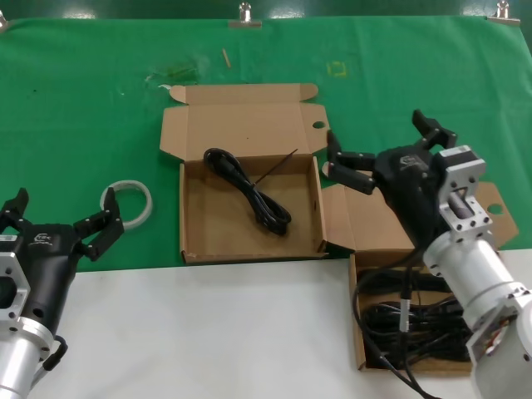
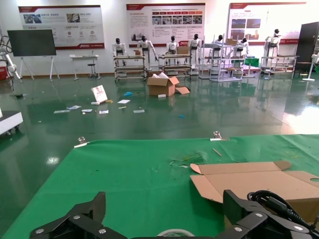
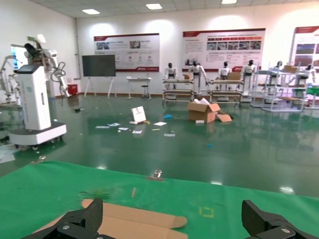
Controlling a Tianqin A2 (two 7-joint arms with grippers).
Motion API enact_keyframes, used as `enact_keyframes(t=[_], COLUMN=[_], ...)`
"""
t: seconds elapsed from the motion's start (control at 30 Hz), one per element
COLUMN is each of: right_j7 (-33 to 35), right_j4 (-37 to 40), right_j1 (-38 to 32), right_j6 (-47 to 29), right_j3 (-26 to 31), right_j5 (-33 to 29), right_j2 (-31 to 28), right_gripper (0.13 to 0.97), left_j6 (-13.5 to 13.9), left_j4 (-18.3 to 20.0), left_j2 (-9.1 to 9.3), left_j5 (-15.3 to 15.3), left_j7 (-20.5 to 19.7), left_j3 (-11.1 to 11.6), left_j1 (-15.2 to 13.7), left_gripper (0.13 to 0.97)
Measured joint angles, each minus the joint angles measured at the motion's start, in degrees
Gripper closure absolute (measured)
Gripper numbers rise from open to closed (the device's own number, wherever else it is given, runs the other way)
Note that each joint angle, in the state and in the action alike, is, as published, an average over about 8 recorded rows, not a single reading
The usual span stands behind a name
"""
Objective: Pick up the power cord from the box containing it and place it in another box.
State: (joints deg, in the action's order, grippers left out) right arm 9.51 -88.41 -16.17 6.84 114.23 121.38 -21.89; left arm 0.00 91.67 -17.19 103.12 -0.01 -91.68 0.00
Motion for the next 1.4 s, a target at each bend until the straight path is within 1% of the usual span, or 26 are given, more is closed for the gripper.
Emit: enact_keyframes(t=[0.07,0.2,0.47,0.77,1.07,1.4], right_j7=[-0.55,-1.65,-3.81,-6.28,-8.46,-8.82], right_j4=[-0.19,-0.56,-1.32,-2.16,-2.90,-3.03], right_j1=[0.94,2.78,6.51,10.68,14.40,15.00], right_j6=[-0.40,-1.18,-2.74,-4.52,-6.08,-6.35], right_j3=[-1.31,-3.90,-9.10,-14.91,-20.09,-20.94], right_j5=[-1.06,-3.15,-7.36,-12.05,-16.25,-16.93], right_j2=[0.27,0.81,1.89,3.11,4.19,4.36], right_gripper=[0.129,0.129,0.129,0.129,0.129,0.129], left_j6=[0.00,0.00,0.00,0.00,0.00,0.00], left_j4=[0.00,0.00,0.00,0.00,0.00,0.00], left_j2=[0.00,0.00,0.00,0.00,0.00,0.00], left_j5=[0.00,0.00,0.01,0.01,0.01,0.01], left_j7=[0.01,0.02,0.02,0.01,0.01,0.01], left_j3=[0.00,0.00,0.00,0.00,0.00,0.00], left_j1=[0.00,0.00,0.00,0.00,0.00,0.00], left_gripper=[0.294,0.294,0.180,0.133,0.132,0.132])
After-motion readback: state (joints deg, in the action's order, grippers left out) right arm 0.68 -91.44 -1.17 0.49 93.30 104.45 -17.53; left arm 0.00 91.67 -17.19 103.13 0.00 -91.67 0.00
